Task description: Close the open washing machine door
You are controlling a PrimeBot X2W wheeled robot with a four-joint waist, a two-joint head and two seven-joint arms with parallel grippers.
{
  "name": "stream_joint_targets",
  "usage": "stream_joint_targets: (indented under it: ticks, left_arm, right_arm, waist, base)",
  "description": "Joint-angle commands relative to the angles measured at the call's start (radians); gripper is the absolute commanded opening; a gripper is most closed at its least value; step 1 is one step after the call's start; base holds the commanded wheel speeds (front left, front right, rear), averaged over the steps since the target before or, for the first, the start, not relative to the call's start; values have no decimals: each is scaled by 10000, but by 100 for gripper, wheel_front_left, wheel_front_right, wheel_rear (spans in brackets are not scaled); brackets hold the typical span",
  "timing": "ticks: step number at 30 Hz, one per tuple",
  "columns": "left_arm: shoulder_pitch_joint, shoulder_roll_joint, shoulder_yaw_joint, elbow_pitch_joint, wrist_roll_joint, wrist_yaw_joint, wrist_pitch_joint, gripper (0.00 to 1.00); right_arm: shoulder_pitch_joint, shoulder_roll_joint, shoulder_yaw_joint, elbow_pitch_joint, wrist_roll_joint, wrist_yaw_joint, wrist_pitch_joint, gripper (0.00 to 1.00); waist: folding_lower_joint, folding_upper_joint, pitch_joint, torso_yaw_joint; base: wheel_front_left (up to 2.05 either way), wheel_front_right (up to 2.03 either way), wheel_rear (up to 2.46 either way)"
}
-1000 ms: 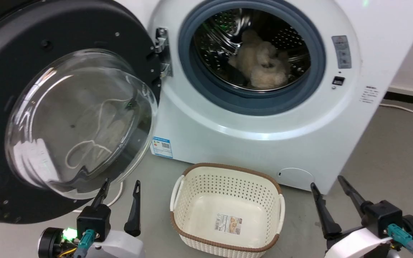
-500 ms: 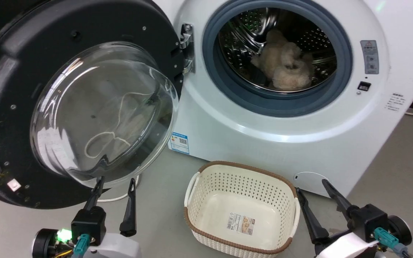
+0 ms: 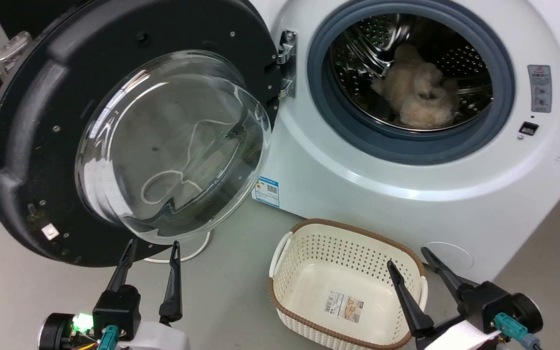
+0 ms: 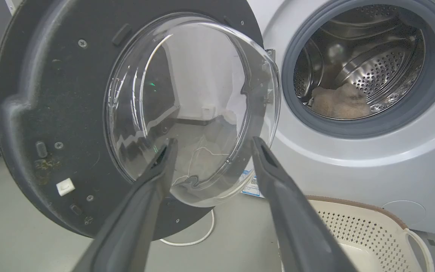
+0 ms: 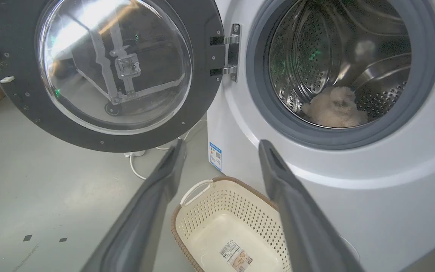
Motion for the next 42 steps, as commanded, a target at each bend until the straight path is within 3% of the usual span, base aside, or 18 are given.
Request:
stream_joint_targets:
  ticks: [1,28,29,30,38,42]
  left_arm:
    - [142,76,-30,-60,-65,63,-122,100]
    - [306,244,-201,-291,-192,235,-686,100]
    - [333,226,-210,-246,-272,193,-707,61]
    - [349,217,-214,-198,-354,134,-727,0]
    - [164,119,126,-705,-763,-11,-874,0]
    - [-276,241,1158,-1414,-1386,-328,-979,0]
  right_arm:
    - [-144,-70,91,52,73,4,-114,100]
    - [-84,-243,735,476,338,6,-678,100]
    - [-67,-249,752,484,350,6,-699,100]
    - [-47,-254,765,492,362,6,-720,100]
    - [142,-310,716,464,396,7,-866,100]
    - [114,-451,815,348,314,7,-971,100]
  waist:
    - [-1,0,0,69]
    - [-1,0,11,1205]
    - [-1,0,9,1245]
    - [-1,0,8,1286]
    - [-1,0,145,1612]
    - [-1,0,673,1511]
  base:
    - [0,0,0]
    - [0,0,0]
    - [0,0,0]
    - [0,0,0]
    - [0,0,0]
    - [0,0,0]
